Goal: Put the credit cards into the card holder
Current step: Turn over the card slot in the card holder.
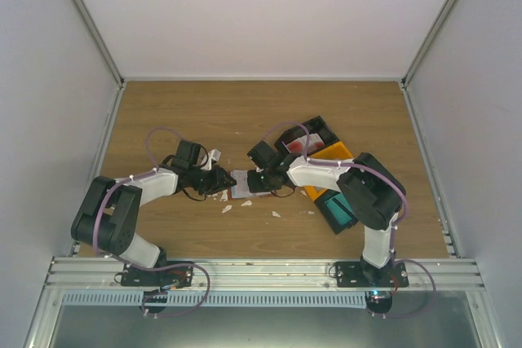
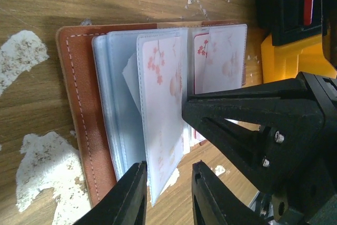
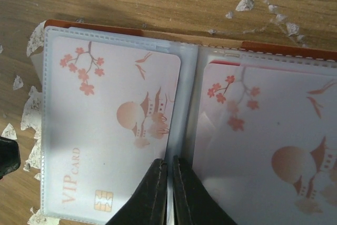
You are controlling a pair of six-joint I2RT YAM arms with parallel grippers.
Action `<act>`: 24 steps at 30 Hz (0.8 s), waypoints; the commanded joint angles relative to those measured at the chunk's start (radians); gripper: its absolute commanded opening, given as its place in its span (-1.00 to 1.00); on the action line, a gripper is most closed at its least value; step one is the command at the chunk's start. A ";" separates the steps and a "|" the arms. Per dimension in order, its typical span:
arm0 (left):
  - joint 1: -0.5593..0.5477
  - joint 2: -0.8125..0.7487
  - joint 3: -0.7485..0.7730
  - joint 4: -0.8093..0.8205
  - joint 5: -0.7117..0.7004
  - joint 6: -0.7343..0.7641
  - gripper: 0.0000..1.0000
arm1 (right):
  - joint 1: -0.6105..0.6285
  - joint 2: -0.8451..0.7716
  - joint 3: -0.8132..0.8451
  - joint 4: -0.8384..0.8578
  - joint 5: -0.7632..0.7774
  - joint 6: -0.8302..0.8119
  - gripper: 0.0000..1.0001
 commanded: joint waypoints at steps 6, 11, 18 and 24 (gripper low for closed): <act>-0.006 0.038 0.000 0.055 0.040 0.011 -0.44 | 0.010 0.040 -0.007 -0.045 0.027 -0.002 -0.91; -0.006 0.056 0.000 0.067 0.060 0.014 -0.43 | 0.010 0.040 -0.013 -0.037 0.021 -0.003 -0.92; -0.033 0.061 0.011 0.079 0.097 0.005 -0.48 | 0.010 0.031 -0.020 -0.024 0.010 0.000 -0.92; -0.061 0.076 0.028 0.082 0.099 -0.001 -0.48 | 0.010 0.002 -0.013 -0.017 0.008 -0.001 -0.89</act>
